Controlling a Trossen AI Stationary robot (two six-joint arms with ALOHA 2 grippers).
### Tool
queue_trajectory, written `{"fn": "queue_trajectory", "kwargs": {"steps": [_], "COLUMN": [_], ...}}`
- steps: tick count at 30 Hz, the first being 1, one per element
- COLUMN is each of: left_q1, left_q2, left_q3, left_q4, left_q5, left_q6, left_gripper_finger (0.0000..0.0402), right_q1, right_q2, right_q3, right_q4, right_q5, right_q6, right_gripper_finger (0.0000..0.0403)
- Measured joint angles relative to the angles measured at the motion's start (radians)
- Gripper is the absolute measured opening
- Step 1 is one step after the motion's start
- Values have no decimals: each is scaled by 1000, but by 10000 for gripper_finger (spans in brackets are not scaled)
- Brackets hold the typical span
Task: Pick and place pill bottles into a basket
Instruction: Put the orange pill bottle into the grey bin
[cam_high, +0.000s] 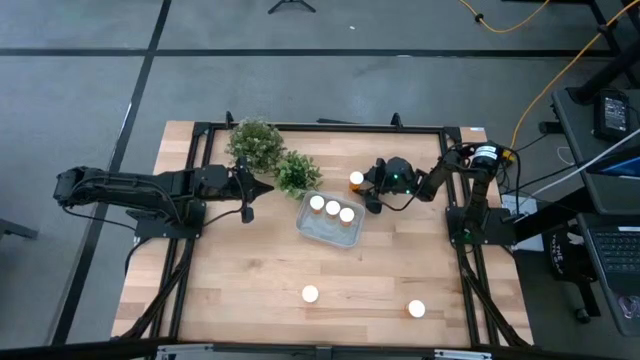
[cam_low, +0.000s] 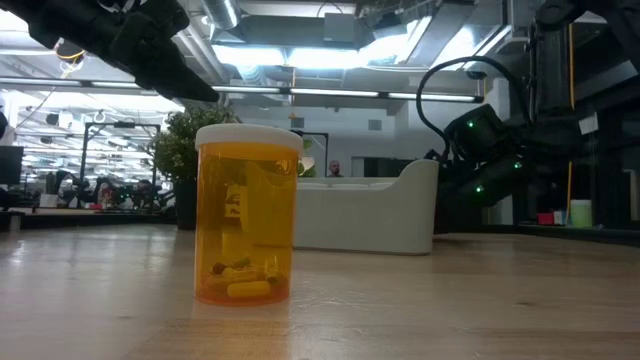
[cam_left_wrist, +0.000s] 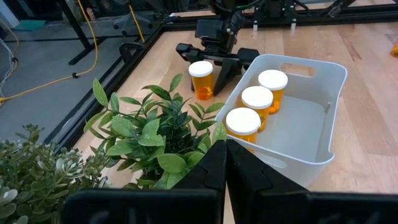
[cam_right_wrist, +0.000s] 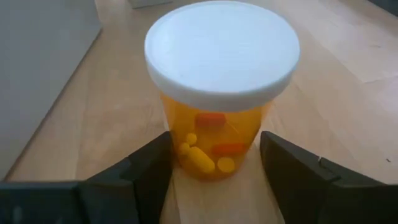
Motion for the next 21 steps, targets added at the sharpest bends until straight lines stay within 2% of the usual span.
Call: {"fn": "queue_trajectory", "kwargs": {"steps": [11,21], "left_q1": [0,0], "left_q2": [0,0], "left_q3": [0,0], "left_q4": [0,0], "left_q5": [0,0], "left_q6": [1,0], "left_gripper_finger": [3,6], "right_q1": [1,1], "right_q2": [2,1], "right_q3": [-1,-1], "right_q4": [14,16], "right_q5": [-9,-10], "right_q6": [-14,-15], "right_gripper_finger": [196,191]}}
